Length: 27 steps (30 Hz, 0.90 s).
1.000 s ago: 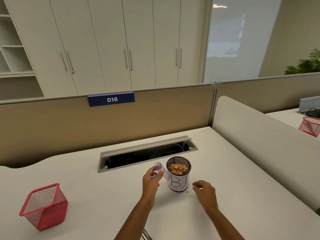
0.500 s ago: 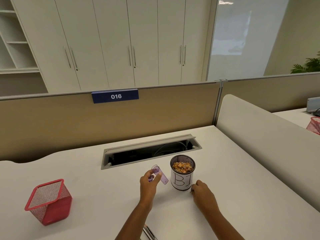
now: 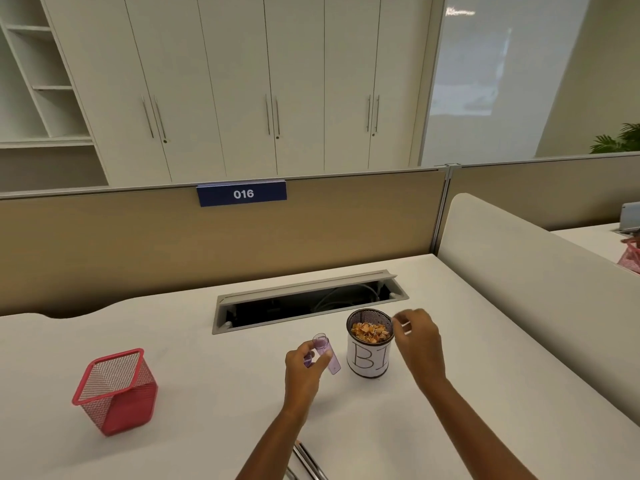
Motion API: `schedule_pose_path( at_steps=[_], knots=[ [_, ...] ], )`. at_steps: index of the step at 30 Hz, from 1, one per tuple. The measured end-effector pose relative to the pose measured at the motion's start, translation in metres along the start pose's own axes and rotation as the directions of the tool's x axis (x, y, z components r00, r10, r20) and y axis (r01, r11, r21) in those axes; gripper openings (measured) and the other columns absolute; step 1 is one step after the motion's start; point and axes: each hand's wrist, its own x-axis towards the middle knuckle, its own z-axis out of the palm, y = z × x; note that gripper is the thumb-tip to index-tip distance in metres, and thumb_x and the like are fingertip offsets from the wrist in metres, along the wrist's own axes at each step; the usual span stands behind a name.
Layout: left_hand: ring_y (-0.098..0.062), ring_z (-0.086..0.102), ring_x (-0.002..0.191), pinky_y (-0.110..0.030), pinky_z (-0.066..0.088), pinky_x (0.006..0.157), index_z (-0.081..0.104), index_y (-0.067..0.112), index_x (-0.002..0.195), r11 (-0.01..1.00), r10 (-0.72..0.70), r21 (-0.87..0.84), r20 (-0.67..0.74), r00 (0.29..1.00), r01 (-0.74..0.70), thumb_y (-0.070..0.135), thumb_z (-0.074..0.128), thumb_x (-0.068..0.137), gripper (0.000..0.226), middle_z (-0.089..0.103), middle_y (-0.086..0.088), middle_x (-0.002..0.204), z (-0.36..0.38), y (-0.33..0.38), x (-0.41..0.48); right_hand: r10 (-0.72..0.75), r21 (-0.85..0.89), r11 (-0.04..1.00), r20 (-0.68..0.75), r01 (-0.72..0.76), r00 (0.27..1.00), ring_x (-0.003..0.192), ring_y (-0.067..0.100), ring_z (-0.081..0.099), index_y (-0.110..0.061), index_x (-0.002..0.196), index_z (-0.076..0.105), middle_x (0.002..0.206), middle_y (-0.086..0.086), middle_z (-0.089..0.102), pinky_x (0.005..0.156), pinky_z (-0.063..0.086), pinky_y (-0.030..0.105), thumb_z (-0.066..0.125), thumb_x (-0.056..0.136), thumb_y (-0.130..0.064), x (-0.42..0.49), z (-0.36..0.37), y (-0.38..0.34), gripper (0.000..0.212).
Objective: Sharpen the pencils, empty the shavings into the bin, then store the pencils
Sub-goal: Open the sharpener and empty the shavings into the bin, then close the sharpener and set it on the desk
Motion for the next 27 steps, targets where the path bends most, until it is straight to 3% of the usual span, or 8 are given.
schedule_pose_path(
  at_steps=[2,5,9,11,14,17,23,27],
  knots=[
    [-0.02,0.047,0.106,-0.028,0.045,0.086,0.055,0.009,0.126,1.0,0.0,-0.004,0.007,1.0,0.0,0.017,0.061,0.088,0.039,0.049,-0.015,0.123,-0.001,0.003,-0.004,0.059,-0.022,0.998,0.057,-0.058,0.997,0.084,0.026,0.062,0.005,0.102,0.066,0.103,0.02,0.064,0.068,0.043,0.014,0.055,0.089,-0.006,0.009,0.005,-0.006,0.02],
    [-0.019,0.048,0.105,-0.03,0.046,0.088,0.054,0.01,0.125,1.0,0.003,-0.013,0.015,1.0,-0.002,0.018,0.06,0.088,0.038,0.049,-0.015,0.122,-0.005,0.006,-0.011,0.124,-0.07,0.991,0.136,-0.115,0.983,0.1,0.029,0.061,0.004,0.111,0.063,0.113,0.02,0.062,0.079,0.043,0.024,0.051,0.092,-0.009,0.011,0.009,-0.011,0.026],
    [-0.018,0.047,0.104,-0.021,0.046,0.077,0.054,0.013,0.122,0.998,-0.007,-0.063,0.049,0.999,0.01,0.019,0.057,0.09,0.032,0.049,-0.009,0.117,-0.012,0.013,-0.02,0.122,0.033,0.991,0.151,-0.129,0.981,0.096,0.028,0.061,0.003,0.107,0.065,0.109,0.019,0.063,0.076,0.043,0.022,0.056,0.089,-0.009,-0.005,0.009,-0.022,0.024],
    [-0.018,0.048,0.103,-0.016,0.045,0.068,0.052,0.016,0.118,0.991,-0.03,-0.128,0.085,0.996,0.041,0.02,0.053,0.093,0.026,0.051,-0.006,0.113,-0.015,0.017,-0.026,0.106,0.136,0.98,0.255,-0.144,0.961,0.087,0.022,0.06,0.0,0.103,0.067,0.1,0.015,0.066,0.072,0.045,0.02,0.059,0.088,-0.013,-0.017,0.009,-0.032,0.022],
    [-0.019,0.052,0.102,-0.017,0.045,0.069,0.051,0.018,0.116,0.966,-0.05,-0.246,0.142,0.989,0.084,0.023,0.049,0.094,0.023,0.056,-0.007,0.116,-0.02,0.019,-0.036,0.016,0.279,0.941,0.53,-0.193,0.848,0.09,0.014,0.059,-0.009,0.108,0.064,0.096,0.001,0.063,0.071,0.047,0.015,0.059,0.088,-0.02,-0.042,0.01,-0.049,0.023],
    [-0.018,0.056,0.102,-0.02,0.046,0.072,0.053,0.02,0.116,0.942,-0.045,-0.32,0.19,0.981,0.105,0.023,0.047,0.095,0.023,0.06,-0.007,0.118,-0.026,0.021,-0.046,-0.041,0.374,0.885,0.654,-0.276,0.756,0.095,0.015,0.061,-0.026,0.113,0.054,0.098,-0.005,0.059,0.073,0.052,0.017,0.062,0.086,-0.022,-0.066,0.012,-0.061,0.028],
    [-0.016,0.055,0.098,-0.019,0.046,0.072,0.051,0.016,0.125,0.957,-0.061,-0.267,0.191,0.98,0.111,0.031,0.04,0.097,0.033,0.058,-0.008,0.118,-0.044,0.022,-0.063,0.015,0.438,0.842,0.564,-0.315,0.826,0.078,0.013,0.065,-0.015,0.118,0.058,0.087,-0.002,0.064,0.061,0.054,0.016,0.062,0.085,-0.009,-0.097,0.014,-0.072,0.033],
    [-0.025,0.051,0.098,-0.032,0.041,0.083,0.053,0.015,0.11,0.857,-0.181,-0.473,0.097,0.979,0.206,0.031,0.035,0.099,0.026,0.054,-0.01,0.106,-0.057,0.03,-0.072,0.035,0.394,0.874,0.533,-0.285,0.845,0.073,0.012,0.062,-0.017,0.115,0.061,0.087,-0.001,0.064,0.059,0.052,0.014,0.064,0.083,-0.008,-0.112,0.01,-0.076,0.033]
  ],
)
